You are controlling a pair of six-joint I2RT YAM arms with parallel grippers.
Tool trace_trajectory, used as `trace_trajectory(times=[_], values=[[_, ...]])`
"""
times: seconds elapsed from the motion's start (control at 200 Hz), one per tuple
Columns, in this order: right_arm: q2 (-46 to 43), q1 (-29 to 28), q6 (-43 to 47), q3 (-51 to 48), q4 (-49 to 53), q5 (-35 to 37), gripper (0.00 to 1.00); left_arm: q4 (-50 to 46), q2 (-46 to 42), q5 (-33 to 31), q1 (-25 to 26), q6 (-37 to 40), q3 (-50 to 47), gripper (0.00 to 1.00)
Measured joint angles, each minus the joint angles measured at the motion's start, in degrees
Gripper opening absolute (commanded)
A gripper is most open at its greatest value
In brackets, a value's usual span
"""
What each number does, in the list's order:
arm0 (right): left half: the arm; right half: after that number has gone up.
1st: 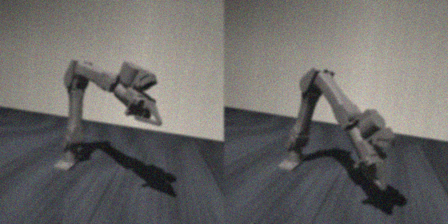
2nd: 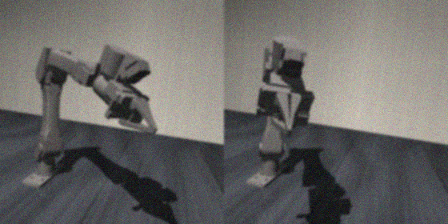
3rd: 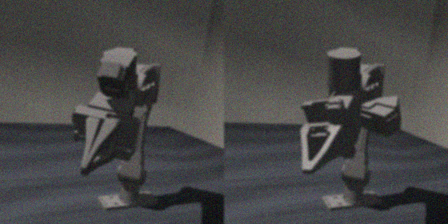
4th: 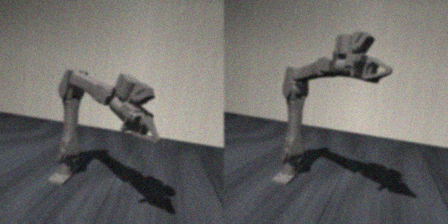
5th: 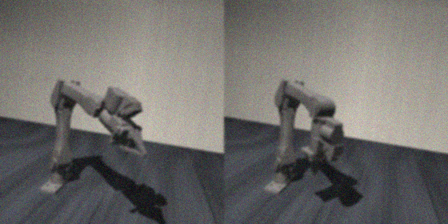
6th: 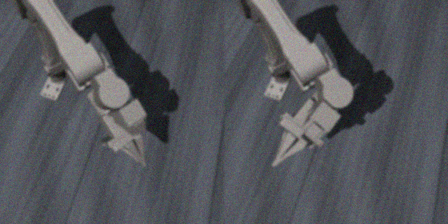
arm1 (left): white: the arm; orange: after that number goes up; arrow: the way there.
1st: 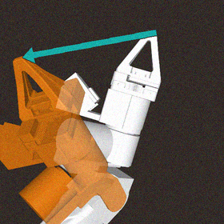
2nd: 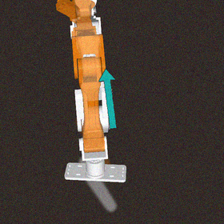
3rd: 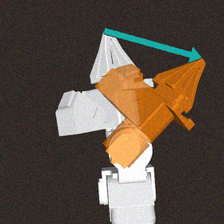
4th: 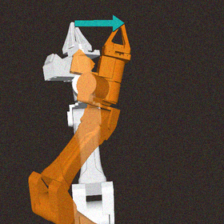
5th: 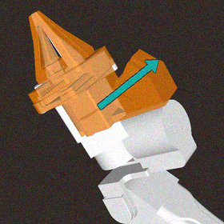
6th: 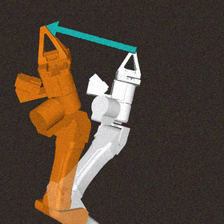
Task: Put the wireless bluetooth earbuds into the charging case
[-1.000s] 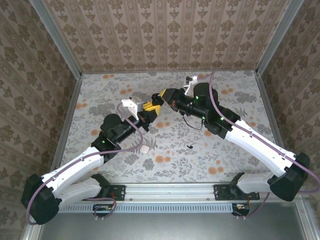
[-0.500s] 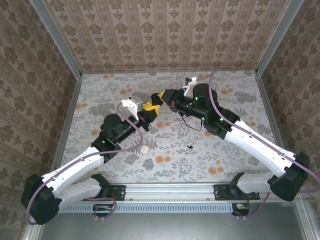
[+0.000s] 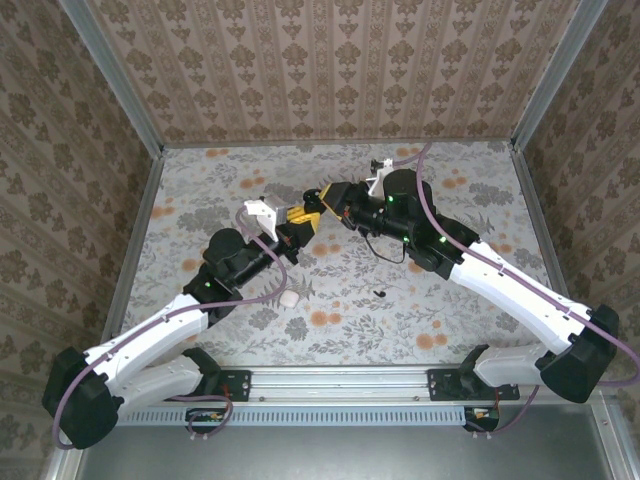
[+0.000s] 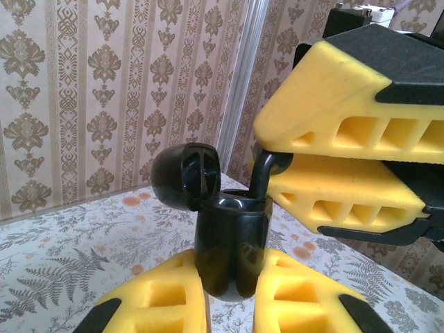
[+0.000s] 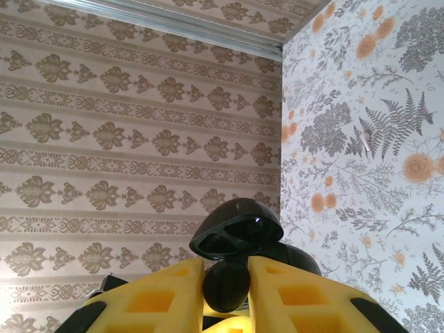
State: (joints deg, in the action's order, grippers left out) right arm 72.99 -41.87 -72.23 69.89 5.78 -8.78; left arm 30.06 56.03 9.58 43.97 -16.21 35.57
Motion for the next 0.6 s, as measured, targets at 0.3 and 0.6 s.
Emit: trace_trajectory(times=[0.3, 0.6], values=[[-0.1, 0.0, 0.5, 0.2, 1.5, 0.2, 0.33, -0.4, 0.0, 0.1, 0.0, 0.0, -0.2, 0.0], [0.2, -0.1, 3.2, 2.9, 5.5, 0.2, 0.34, 0.1, 0.0, 0.9, 0.0, 0.0, -0.2, 0.0]])
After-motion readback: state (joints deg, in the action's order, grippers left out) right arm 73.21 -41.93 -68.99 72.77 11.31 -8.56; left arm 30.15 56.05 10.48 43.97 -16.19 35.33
